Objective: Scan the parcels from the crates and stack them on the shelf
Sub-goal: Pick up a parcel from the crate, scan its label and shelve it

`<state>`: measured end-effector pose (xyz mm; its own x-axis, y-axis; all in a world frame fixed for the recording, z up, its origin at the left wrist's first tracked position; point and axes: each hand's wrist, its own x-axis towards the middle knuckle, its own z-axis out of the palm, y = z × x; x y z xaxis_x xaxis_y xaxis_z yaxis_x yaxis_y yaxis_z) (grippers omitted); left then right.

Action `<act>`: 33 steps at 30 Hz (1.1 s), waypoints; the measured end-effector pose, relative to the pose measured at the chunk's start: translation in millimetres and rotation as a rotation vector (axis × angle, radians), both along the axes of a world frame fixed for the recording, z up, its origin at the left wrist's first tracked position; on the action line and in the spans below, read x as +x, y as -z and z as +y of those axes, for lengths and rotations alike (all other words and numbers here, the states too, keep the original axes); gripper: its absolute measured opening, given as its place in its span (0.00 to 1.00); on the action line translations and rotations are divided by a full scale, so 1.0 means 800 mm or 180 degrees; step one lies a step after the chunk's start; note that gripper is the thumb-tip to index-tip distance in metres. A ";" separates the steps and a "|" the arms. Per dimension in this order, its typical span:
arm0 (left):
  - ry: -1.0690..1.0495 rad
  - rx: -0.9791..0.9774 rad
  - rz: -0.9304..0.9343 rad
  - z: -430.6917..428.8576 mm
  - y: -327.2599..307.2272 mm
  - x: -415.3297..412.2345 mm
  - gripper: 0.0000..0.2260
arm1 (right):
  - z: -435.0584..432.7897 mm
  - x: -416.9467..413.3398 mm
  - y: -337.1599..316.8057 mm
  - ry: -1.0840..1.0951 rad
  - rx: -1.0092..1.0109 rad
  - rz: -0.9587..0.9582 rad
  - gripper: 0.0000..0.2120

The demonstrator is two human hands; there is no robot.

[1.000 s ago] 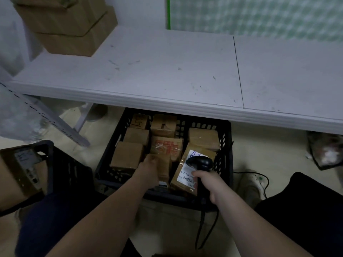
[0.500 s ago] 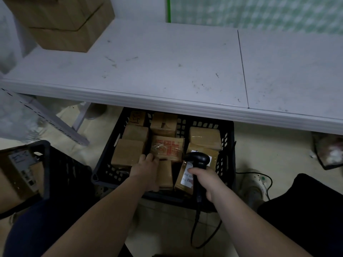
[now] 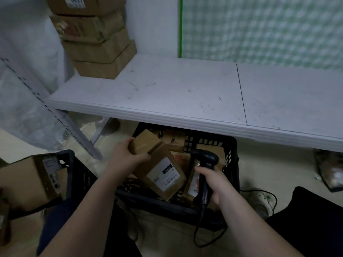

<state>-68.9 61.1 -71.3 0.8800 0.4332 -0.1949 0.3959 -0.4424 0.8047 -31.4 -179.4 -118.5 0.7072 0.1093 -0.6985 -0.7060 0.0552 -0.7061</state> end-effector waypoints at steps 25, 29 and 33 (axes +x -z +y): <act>-0.1892 -0.3354 -0.0875 0.007 -0.057 -0.059 0.16 | 0.028 -0.007 -0.160 -0.0060 0.0774 -0.1397 0.13; -0.1450 -0.3517 -0.0955 -0.010 -0.057 -0.053 0.15 | 0.032 0.000 -0.171 -0.0226 0.0554 -0.1421 0.15; -0.1164 -0.3494 -0.1142 -0.018 -0.045 -0.048 0.25 | 0.032 0.006 -0.180 -0.0316 0.0459 -0.1439 0.12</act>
<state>-107.4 46.7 -35.1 0.8196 0.4246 -0.3847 0.0323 0.6360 0.7710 -26.5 -154.1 25.4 0.9176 0.2647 -0.2965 -0.3371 0.1230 -0.9334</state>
